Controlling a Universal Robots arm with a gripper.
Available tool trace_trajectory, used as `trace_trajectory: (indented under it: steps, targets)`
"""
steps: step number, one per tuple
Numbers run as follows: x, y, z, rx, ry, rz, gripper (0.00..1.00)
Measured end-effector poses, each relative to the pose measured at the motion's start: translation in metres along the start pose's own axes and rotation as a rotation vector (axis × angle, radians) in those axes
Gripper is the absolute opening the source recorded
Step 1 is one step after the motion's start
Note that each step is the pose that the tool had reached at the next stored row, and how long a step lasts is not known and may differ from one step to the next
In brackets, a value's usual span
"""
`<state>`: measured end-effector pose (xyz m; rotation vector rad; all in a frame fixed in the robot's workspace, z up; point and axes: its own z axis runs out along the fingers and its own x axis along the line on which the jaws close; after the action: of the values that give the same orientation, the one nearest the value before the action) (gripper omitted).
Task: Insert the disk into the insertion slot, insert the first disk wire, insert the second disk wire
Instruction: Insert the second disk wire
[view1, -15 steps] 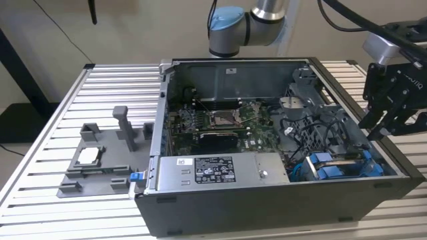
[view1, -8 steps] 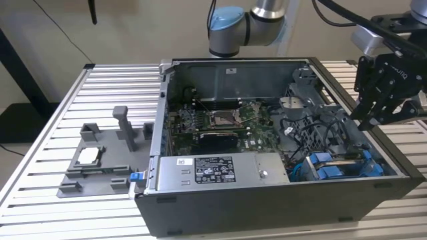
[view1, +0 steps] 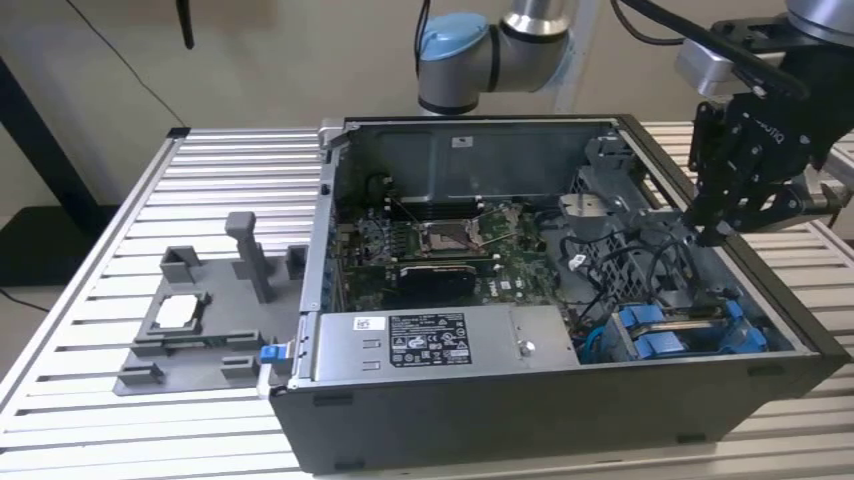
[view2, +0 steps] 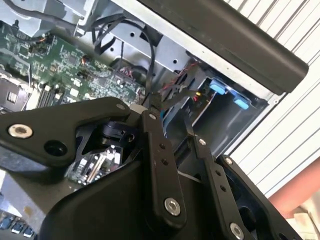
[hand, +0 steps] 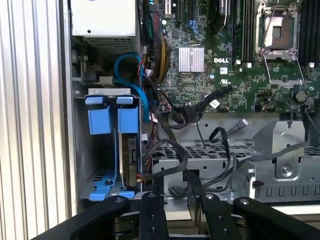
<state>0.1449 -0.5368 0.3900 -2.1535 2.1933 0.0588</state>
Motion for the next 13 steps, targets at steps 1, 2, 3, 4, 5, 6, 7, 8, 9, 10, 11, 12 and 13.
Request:
trace_trajectory:
  steps: [1,2,3,4,5,6,7,8,9,10,11,12,13]
  targets:
    - [0.0,0.003,-0.0002,0.0001,-0.0002,0.0,0.33]
    - [0.0001,0.0065,-0.0004,0.0,-0.0006,0.0,0.33]
    - [0.0001,0.0096,-0.0007,0.0,-0.0012,0.0,0.33]
    - [0.0002,0.013,-0.0012,0.0,-0.002,0.0,0.33]
    - [0.0002,0.0156,-0.0019,0.0,-0.0025,0.0,0.33]
    - [0.0002,0.0185,-0.0025,-0.0001,-0.0033,0.0,0.33]
    - [0.0002,0.0218,-0.003,-0.0001,-0.0041,0.0,0.33]
    - [0.0002,0.0249,-0.0037,-0.0001,-0.0045,0.0,0.33]
    - [0.0002,0.028,-0.0041,-0.0002,-0.0052,-0.001,0.33]
    - [0.0002,0.0311,-0.0044,-0.0002,-0.006,-0.001,0.33]
    - [0.0003,0.0339,-0.0047,-0.0003,-0.007,-0.002,0.33]
    - [0.0004,0.0357,-0.0047,-0.0005,-0.0085,-0.005,0.33]
    - [0.0004,0.0367,-0.0047,-0.0009,-0.0103,-0.01,0.33]
